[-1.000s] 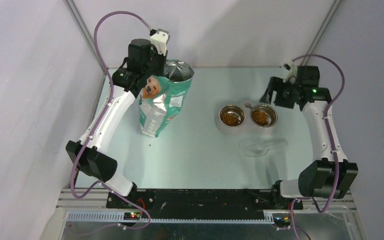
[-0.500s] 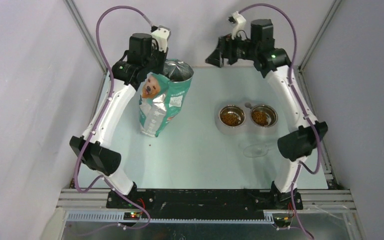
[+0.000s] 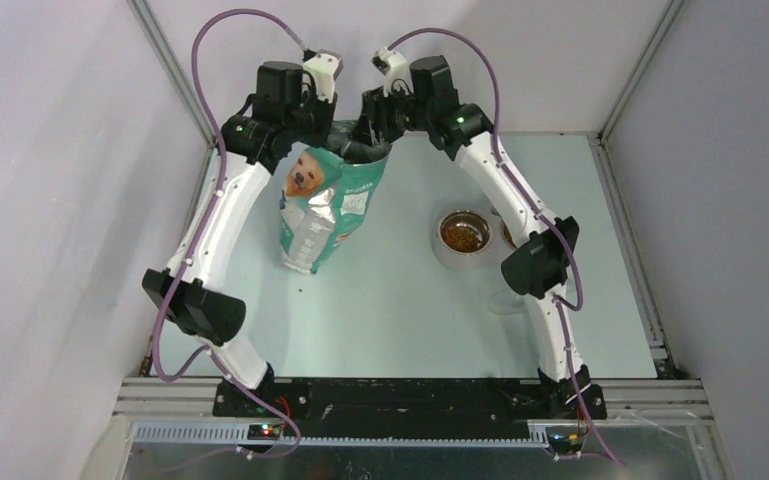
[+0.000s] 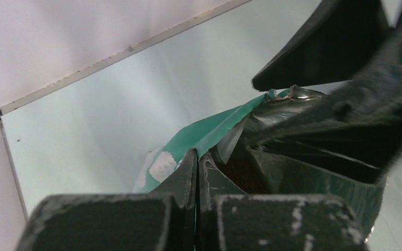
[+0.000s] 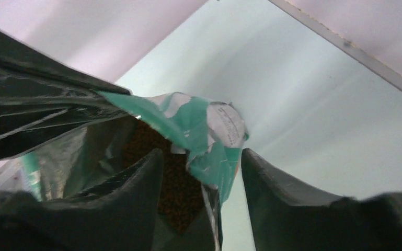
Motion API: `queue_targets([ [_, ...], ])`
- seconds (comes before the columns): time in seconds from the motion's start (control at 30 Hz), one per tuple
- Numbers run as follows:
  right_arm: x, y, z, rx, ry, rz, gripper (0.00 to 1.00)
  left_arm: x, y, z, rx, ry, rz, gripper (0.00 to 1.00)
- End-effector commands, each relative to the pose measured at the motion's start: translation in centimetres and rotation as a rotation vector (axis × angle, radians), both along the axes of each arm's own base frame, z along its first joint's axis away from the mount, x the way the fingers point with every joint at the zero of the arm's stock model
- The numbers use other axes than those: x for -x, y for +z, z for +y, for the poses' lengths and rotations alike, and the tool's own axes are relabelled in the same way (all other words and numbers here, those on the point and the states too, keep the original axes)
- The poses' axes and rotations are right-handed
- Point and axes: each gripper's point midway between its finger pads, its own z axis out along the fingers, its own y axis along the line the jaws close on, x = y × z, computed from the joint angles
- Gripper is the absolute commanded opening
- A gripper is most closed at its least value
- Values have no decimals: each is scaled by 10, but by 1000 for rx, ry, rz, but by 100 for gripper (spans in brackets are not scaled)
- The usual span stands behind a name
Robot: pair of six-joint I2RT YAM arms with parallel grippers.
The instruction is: Serve the pet food
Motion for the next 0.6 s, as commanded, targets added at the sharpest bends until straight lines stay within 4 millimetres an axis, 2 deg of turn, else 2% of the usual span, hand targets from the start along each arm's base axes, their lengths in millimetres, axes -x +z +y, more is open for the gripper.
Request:
queue_targets([
  [0.0,-11,19,1,-16,-88,-58,45,2,46,-19,106,-91,-105,0],
  [0.03,-15,16,-1,-4,-117,-56,38,3,45,-21,108,-105,-101,0],
  [0.07,-14,14,-2,3,-131,-43,21,5,45,-22,107,-113,-99,0],
  [0.1,-16,16,-5,8,-159,-46,14,7,44,-23,105,-126,-95,0],
  [0.13,-15,16,-7,12,-172,-37,3,8,45,-23,100,-135,-98,0],
  [0.17,-14,20,-11,14,-197,-36,0,11,45,-25,101,-150,-96,0],
  [0.2,-12,29,-17,10,-218,-48,0,13,44,-26,96,-166,-95,0],
  [0.23,-10,29,-19,13,-227,-39,0,15,44,-27,93,-177,-98,0],
  [0.27,-6,41,-25,6,-252,-52,0,16,43,-28,83,-196,-101,0],
  [0.3,-3,39,-28,12,-266,-33,0,17,45,-29,82,-208,-108,0],
  [0.33,3,53,-35,-3,-284,-46,0,17,45,-30,74,-218,-115,0],
  [0.37,7,50,-37,1,-292,-24,0,19,47,-30,72,-226,-123,0],
  [0.4,14,64,-43,-14,-305,-37,0,20,50,-32,69,-249,-135,0],
  [0.43,16,61,-47,-5,-314,-25,0,24,54,-35,69,-283,-149,0],
  [0.47,23,77,-55,-20,-334,-48,0,26,57,-37,72,-300,-164,0],
  [0.5,25,78,-60,-18,-348,-48,0,32,64,-40,79,-330,-184,0],
  [0.57,38,103,-73,-45,-362,-89,0,41,73,-46,85,-381,-218,0],
])
